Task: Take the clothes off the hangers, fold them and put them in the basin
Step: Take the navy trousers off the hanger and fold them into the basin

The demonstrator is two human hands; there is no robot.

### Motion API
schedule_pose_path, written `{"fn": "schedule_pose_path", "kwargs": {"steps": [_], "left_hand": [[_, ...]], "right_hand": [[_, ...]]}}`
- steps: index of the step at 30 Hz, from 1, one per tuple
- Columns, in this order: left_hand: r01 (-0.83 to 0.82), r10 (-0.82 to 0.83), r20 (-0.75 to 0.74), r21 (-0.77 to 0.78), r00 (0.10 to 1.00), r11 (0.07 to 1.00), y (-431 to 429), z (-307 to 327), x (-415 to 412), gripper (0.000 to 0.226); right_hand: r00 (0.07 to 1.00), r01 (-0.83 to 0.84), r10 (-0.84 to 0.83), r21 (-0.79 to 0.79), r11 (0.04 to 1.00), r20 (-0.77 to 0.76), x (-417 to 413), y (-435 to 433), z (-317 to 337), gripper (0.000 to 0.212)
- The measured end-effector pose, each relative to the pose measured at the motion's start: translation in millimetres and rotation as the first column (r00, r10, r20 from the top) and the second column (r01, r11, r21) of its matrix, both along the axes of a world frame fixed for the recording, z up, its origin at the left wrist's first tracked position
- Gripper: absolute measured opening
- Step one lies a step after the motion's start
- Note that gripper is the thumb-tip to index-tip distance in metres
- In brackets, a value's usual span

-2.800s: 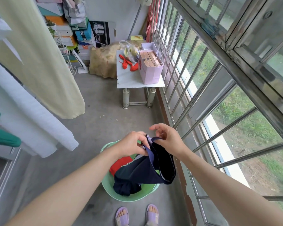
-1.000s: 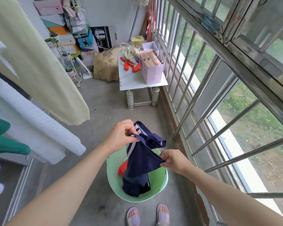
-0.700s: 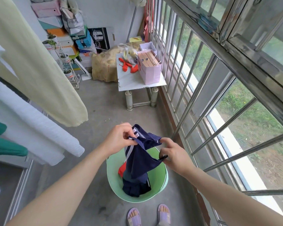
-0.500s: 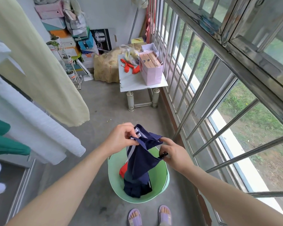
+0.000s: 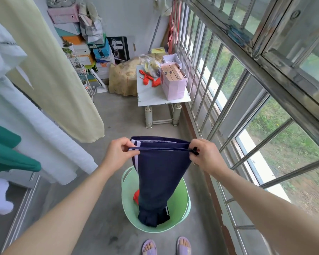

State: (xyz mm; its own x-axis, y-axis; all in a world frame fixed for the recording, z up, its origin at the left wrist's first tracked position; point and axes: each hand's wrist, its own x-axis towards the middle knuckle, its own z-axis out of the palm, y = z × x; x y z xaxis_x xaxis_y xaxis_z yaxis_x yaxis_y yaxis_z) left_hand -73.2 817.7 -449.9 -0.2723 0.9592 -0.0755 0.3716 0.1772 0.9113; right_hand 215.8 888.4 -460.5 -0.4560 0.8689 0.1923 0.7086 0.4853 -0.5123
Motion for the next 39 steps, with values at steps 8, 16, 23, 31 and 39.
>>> {"fn": "schedule_pose_path", "kwargs": {"steps": [8, 16, 23, 31, 39], "left_hand": [[-0.18, 0.139, 0.201, 0.203, 0.97, 0.963, 18.4, 53.6, 6.5, 0.024], [-0.139, 0.07, 0.334, 0.188, 0.94, 0.972, 22.8, 97.8, -1.1, 0.019], [-0.029, 0.017, 0.05, 0.233, 0.999, 0.972, 19.6, 118.3, 8.6, 0.023], [-0.067, 0.046, 0.169, 0.12, 0.985, 0.991, 17.1, 116.7, 20.3, 0.023], [0.17, -0.17, 0.162, 0.016, 0.972, 0.985, 6.2, 85.9, 71.5, 0.004]], "right_hand": [[0.897, 0.177, -0.181, -0.048, 0.983, -0.402, -18.4, 6.7, 73.7, 0.017], [0.826, 0.122, -0.206, -0.191, 0.974, -0.524, -17.5, 16.0, 123.2, 0.043], [0.985, 0.002, -0.081, -0.468, 0.884, -0.15, -3.2, 27.9, 153.4, 0.013], [0.978, -0.119, 0.007, -0.528, 0.841, -0.208, -20.1, 14.1, 156.7, 0.015], [0.819, 0.038, -0.423, -0.699, 0.714, -0.388, -65.2, 17.9, 154.1, 0.029]]}}
